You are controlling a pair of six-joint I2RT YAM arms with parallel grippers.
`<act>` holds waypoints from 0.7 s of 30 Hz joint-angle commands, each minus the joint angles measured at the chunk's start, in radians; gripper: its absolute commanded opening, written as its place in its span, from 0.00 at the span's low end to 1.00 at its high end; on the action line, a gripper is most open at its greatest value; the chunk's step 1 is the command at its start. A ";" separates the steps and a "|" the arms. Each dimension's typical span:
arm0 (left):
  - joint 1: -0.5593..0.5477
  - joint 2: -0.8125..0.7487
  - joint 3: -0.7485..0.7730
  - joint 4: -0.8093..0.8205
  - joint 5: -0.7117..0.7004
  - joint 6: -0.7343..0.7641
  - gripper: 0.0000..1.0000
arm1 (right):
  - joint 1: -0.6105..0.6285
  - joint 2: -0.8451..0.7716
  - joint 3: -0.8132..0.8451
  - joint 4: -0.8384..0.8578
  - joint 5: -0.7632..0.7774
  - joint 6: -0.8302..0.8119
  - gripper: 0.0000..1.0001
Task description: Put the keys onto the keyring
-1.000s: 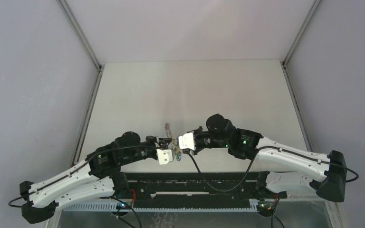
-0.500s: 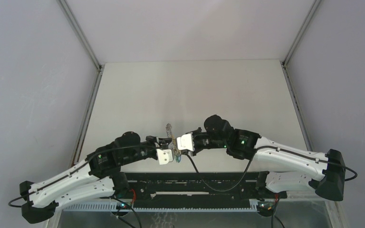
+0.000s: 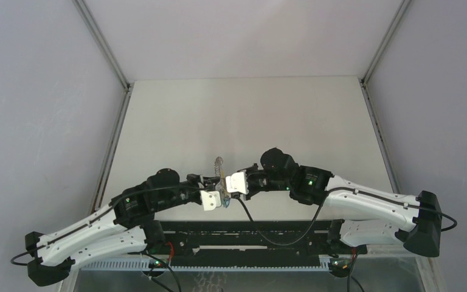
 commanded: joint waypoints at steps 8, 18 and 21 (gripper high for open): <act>-0.005 0.003 -0.006 0.083 0.003 -0.010 0.00 | 0.016 -0.023 0.005 0.034 0.036 0.000 0.00; -0.006 0.019 0.002 0.080 -0.013 -0.020 0.00 | 0.021 -0.029 0.002 0.035 0.037 0.000 0.00; -0.005 0.018 0.002 0.080 -0.014 -0.021 0.00 | 0.022 -0.029 0.002 0.033 0.040 -0.001 0.00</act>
